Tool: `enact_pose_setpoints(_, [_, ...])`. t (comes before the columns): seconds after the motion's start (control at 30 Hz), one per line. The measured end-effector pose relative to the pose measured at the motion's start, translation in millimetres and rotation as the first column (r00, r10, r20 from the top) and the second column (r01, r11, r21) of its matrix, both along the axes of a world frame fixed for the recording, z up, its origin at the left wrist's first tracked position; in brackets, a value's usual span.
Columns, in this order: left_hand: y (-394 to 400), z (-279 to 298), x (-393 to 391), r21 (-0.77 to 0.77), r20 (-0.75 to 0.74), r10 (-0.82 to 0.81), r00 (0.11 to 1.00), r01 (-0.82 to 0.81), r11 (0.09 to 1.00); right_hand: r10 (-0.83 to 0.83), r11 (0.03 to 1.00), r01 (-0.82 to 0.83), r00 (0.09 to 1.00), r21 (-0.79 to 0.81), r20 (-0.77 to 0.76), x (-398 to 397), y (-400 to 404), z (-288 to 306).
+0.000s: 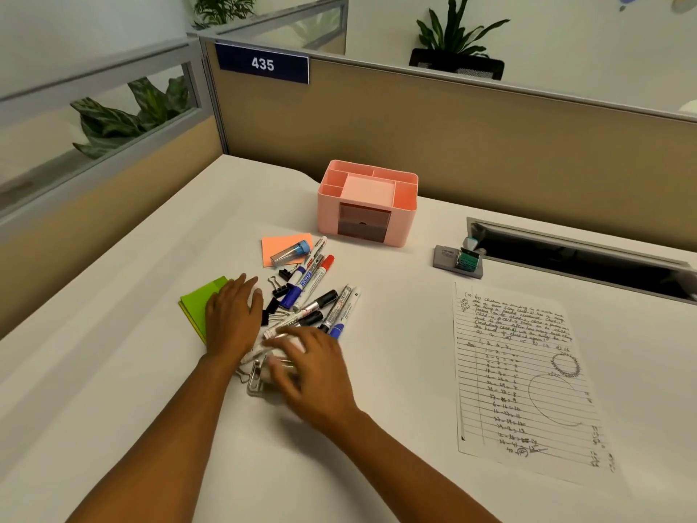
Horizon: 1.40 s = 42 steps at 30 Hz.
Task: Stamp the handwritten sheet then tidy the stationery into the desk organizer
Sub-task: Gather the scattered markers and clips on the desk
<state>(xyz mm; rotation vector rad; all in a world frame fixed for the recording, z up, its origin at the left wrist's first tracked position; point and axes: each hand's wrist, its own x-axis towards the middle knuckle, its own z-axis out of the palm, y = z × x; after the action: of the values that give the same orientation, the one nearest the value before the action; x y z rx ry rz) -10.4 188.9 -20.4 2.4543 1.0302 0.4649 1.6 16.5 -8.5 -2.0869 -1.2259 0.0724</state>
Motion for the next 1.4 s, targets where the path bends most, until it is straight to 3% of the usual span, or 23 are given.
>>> enact_pose_setpoints(0.1, [4, 7, 16, 0.077, -0.008, -0.075, 0.997, 0.076, 0.994, -0.294, 0.94, 0.324, 0.929, 0.11, -0.225, 24, 7, 5])
enact_pose_setpoints(0.23, [10, 19, 52, 0.114, -0.039, -0.185, 0.982, 0.188, 0.975, -0.411, 0.902, 0.432, 0.861, 0.002, -0.3, 57, 18, -4])
enact_pose_setpoints(0.4, [16, 19, 81, 0.075, -0.124, -0.257, 0.958, 0.268, 0.961, -0.416, 0.907, 0.417, 0.859, -0.063, -0.297, 75, 34, -15])
enact_pose_setpoints(0.6, [20, 12, 81, -0.013, -0.139, -0.242, 0.96, 0.242, 0.97, -0.373, 0.925, 0.347, 0.906, -0.152, -0.202, 81, 48, -23])
enact_pose_setpoints(0.73, [22, 9, 72, 0.019, -0.126, -0.241, 0.962, 0.246, 0.969, -0.334, 0.932, 0.309, 0.936, -0.191, -0.114, 79, 53, -23])
enact_pose_setpoints(1.0, [34, 4, 53, 0.084, -0.2, -0.143, 0.969, 0.162, 0.983, -0.242, 0.956, 0.221, 0.966, -0.194, -0.092, 74, 74, -23])
enact_pose_setpoints(1.4, [55, 0, 34, 0.019, -0.087, -0.041, 0.995, 0.043, 0.999, -0.114, 0.977, 0.091, 0.987, -0.195, -0.114, 64, 104, -19])
